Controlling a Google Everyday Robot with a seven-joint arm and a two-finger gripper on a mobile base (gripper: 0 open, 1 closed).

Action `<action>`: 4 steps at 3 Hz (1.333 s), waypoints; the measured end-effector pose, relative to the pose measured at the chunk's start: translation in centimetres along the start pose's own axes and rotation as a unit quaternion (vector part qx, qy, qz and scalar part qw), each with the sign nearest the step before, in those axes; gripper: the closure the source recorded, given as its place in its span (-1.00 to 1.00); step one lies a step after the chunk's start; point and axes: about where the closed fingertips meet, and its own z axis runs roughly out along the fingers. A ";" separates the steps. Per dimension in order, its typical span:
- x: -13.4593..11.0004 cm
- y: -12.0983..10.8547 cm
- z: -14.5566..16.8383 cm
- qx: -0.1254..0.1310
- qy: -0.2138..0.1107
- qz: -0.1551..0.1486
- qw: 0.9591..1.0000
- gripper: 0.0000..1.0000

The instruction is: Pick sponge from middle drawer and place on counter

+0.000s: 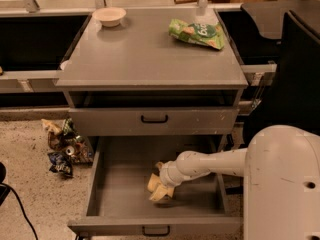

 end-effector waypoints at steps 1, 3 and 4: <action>0.2 0.5 1.5 -0.014 0.001 0.002 1.000 -0.15; -0.6 -0.4 -2.1 0.020 -0.030 -0.013 0.999 0.77; -0.1 -1.9 -9.4 0.073 -0.070 -0.033 0.994 1.00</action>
Offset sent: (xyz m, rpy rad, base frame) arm 0.0012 0.0005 -0.0081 0.0325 0.0063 0.0023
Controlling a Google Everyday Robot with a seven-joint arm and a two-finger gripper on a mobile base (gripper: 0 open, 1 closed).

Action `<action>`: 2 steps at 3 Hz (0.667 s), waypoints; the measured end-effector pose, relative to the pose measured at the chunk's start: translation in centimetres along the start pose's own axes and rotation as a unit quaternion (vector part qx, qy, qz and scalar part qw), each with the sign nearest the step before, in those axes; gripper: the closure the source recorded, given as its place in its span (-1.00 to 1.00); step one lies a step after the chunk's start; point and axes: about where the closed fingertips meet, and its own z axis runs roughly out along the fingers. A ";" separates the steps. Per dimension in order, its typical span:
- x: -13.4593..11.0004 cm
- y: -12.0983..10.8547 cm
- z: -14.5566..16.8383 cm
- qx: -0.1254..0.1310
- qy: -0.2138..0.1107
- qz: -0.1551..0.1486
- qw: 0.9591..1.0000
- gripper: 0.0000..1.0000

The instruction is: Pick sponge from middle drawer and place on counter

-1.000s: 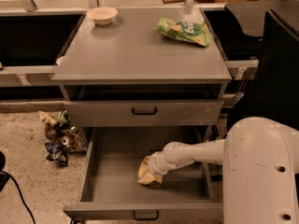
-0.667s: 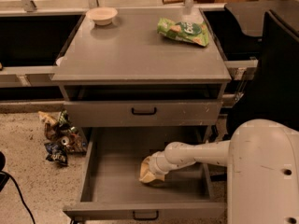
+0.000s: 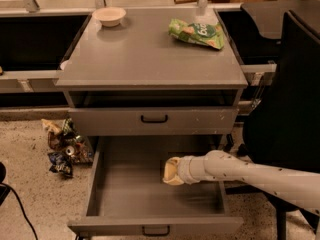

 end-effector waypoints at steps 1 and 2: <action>0.0 0.0 0.0 0.000 0.000 0.000 1.000 1.00; -2.1 -1.3 -1.3 0.004 -0.010 -0.034 0.999 1.00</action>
Offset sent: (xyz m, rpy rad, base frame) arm 0.0195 0.0068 0.0662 -0.0100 -0.1334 0.1090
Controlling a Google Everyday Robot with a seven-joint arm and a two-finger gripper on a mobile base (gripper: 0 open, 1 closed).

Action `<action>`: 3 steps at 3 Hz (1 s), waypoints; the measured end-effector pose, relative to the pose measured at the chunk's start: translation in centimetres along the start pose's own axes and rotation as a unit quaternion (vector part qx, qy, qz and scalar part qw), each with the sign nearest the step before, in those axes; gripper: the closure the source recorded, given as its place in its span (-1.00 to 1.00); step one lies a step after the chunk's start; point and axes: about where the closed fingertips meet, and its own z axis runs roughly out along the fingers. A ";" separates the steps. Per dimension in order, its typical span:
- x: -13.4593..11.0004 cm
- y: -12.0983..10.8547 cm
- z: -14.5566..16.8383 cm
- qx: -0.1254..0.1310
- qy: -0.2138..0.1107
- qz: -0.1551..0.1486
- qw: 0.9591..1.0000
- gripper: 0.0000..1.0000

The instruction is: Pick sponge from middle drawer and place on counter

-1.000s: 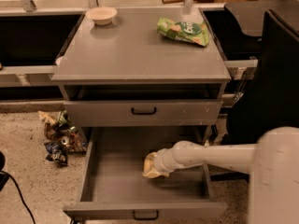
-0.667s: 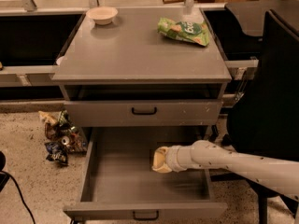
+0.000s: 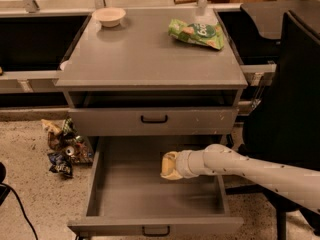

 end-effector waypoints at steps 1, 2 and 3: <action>-5.2 -1.8 -4.2 0.006 -0.015 -0.088 0.996 1.00; -11.0 -3.4 -8.8 0.022 0.002 -0.184 0.983 1.00; -17.1 -4.7 -14.0 0.052 0.037 -0.273 0.960 1.00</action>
Offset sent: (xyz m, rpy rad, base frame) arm -0.0127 0.0280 0.2533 -0.2702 -0.4738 0.3356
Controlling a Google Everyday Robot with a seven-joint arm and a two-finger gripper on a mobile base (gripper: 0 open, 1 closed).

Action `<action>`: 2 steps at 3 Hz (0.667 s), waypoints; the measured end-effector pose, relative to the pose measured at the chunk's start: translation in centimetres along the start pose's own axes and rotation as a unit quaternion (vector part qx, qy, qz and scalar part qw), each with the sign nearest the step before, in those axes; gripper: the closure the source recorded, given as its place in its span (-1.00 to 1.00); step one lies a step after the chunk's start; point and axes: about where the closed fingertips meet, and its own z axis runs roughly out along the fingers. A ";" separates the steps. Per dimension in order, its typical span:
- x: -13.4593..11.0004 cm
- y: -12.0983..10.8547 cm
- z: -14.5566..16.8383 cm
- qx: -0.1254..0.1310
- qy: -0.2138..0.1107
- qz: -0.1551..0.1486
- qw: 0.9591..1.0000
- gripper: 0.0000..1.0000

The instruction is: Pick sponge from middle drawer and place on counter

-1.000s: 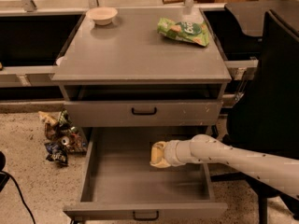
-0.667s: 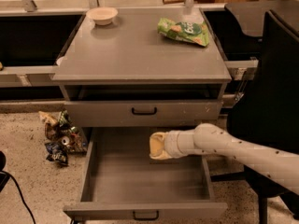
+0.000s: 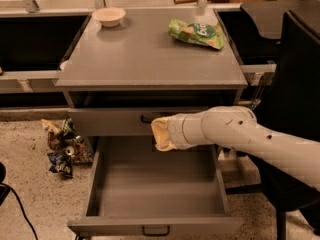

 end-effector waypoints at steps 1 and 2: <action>0.0 0.0 0.0 0.000 0.000 0.000 1.000 1.00; -0.5 -2.6 -1.5 0.011 -0.004 -0.030 0.999 1.00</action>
Offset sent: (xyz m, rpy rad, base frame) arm 0.0257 -0.0035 0.0817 -0.0290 -0.1457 0.0988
